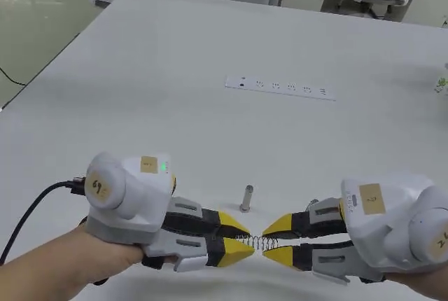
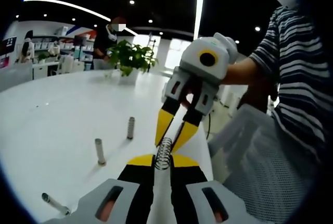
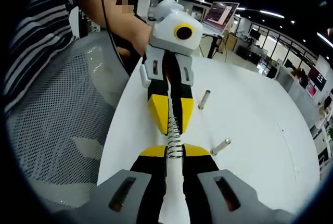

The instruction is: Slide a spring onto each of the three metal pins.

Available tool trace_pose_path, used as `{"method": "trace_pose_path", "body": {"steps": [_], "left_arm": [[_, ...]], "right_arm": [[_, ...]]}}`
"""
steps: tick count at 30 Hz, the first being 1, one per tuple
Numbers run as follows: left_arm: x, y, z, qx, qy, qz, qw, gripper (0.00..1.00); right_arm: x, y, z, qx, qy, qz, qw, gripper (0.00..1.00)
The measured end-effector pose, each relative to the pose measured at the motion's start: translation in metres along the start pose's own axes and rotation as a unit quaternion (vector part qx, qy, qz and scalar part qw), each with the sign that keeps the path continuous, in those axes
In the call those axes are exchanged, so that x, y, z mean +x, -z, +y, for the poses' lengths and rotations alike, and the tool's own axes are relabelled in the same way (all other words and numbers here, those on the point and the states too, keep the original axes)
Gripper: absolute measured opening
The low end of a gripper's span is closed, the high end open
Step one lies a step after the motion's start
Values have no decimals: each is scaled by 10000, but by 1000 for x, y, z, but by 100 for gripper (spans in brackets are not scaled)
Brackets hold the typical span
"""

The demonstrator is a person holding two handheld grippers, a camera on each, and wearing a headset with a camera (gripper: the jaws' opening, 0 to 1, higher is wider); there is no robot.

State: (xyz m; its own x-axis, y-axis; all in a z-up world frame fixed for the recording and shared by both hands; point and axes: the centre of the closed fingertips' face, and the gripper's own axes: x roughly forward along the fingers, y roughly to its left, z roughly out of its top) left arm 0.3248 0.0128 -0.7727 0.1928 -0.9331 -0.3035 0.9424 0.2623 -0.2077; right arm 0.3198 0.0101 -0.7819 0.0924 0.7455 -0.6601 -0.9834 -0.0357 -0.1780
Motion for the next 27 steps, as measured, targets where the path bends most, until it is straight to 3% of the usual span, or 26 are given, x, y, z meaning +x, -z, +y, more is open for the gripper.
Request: {"method": "trace_pose_path", "body": {"steps": [20, 24, 27], "left_arm": [[-2, 0, -8, 19, 252, 37, 9997, 2], [-4, -1, -9, 23, 291, 3, 9996, 2], [-5, -1, -9, 25, 318, 2, 9995, 2]], "right_arm": [[1, 1, 6, 276, -104, -77, 9995, 9], [0, 11, 4, 367, -87, 7, 9993, 12], [-3, 8, 5, 553, -81, -156, 9983, 12]]}}
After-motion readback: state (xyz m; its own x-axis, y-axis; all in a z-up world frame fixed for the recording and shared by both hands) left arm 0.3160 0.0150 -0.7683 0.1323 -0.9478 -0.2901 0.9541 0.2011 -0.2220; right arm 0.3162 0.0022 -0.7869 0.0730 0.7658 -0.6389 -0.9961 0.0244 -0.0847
